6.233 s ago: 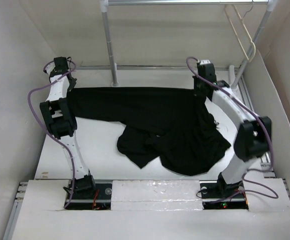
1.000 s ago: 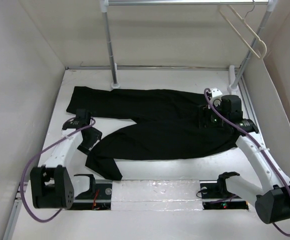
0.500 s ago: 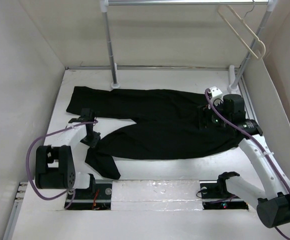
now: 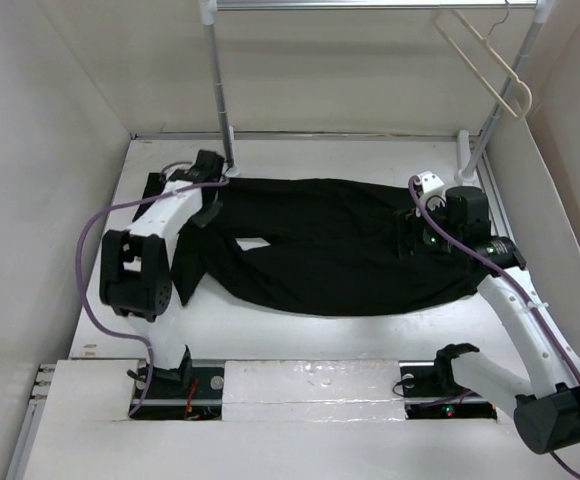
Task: Place the trousers on the hanger
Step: Flatten out the trousers at the center of the board.
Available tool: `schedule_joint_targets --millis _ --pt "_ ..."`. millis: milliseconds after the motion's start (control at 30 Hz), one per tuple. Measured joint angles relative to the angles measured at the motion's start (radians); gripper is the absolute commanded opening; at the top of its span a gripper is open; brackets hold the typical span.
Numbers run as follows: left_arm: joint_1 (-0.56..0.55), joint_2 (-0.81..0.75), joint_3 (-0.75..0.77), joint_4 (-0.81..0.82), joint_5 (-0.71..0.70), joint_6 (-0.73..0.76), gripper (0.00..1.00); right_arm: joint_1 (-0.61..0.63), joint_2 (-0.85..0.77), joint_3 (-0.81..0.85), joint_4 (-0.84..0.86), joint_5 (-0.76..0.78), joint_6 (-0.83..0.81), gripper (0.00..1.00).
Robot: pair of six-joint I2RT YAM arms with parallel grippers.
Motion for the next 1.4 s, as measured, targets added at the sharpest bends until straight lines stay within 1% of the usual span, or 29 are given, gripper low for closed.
schedule_joint_targets --millis 33,100,133,167,200,300,367,433,533,667,700,733,800,967,1067,1300,1333,1367,1400 --pt "-0.029 0.023 0.049 -0.002 -0.015 0.01 0.32 0.0 0.003 0.0 0.0 0.0 0.0 0.73" --pt "-0.078 0.024 0.055 -0.001 -0.035 0.022 0.53 -0.001 0.011 0.0 0.0 0.0 0.0 0.73" --pt "-0.1 0.006 0.03 -0.011 -0.037 0.019 0.67 -0.003 0.013 0.0 0.0 0.0 0.0 0.73" --pt "-0.121 -0.027 -0.015 -0.016 -0.032 0.018 0.71 -0.005 0.016 0.0 0.0 0.0 0.0 0.73" --pt "-0.13 -0.071 -0.078 -0.01 -0.017 0.009 0.72 -0.006 0.018 0.0 0.0 0.0 -0.001 0.73" --pt "-0.098 -0.251 -0.246 -0.034 0.018 -0.01 0.69 -0.006 0.022 0.0 0.0 0.0 -0.002 0.73" --pt "-0.051 -0.361 -0.305 -0.053 0.014 -0.029 0.68 -0.005 0.026 0.0 0.001 -0.001 -0.002 0.73" --pt "-0.016 -0.43 -0.332 -0.059 -0.01 -0.055 0.66 -0.004 0.032 0.0 0.0 -0.001 -0.003 0.73" --pt "0.037 -0.478 -0.383 -0.044 -0.003 -0.087 0.64 0.005 0.035 0.0 0.0 0.0 -0.004 0.73" --pt "0.23 -0.512 -0.579 0.033 0.107 -0.132 0.63 0.015 0.031 0.0 0.0 0.0 -0.006 0.73" --pt "0.238 -0.514 -0.591 0.035 0.112 -0.136 0.65 0.018 0.031 0.0 0.0 0.0 -0.006 0.73" --pt "0.265 -0.534 -0.667 0.035 0.158 -0.172 0.65 0.023 0.031 0.0 0.0 0.0 -0.006 0.73" --pt "0.264 -0.581 -0.72 0.04 0.203 -0.224 0.67 0.037 0.031 0.0 0.0 0.0 -0.01 0.73" --pt "0.261 -0.702 -0.753 0.112 0.241 -0.349 0.68 0.059 0.029 -0.002 0.0 -0.005 -0.02 0.74" --pt "0.261 -0.711 -0.771 0.154 0.252 -0.409 0.68 0.068 0.029 -0.003 0.0 -0.01 -0.025 0.74" --pt "0.261 -0.7 -0.806 0.221 0.256 -0.494 0.67 0.08 0.029 -0.011 0.0 -0.024 -0.029 0.74" --pt "0.261 -0.683 -0.806 0.233 0.256 -0.504 0.66 0.08 0.029 -0.013 0.0 -0.028 -0.029 0.74" --pt "0.261 -0.661 -0.805 0.244 0.255 -0.511 0.63 0.08 0.029 -0.016 0.0 -0.031 -0.029 0.74" --pt "0.261 -0.636 -0.801 0.251 0.255 -0.517 0.56 0.08 0.029 -0.021 0.0 -0.032 -0.029 0.74"
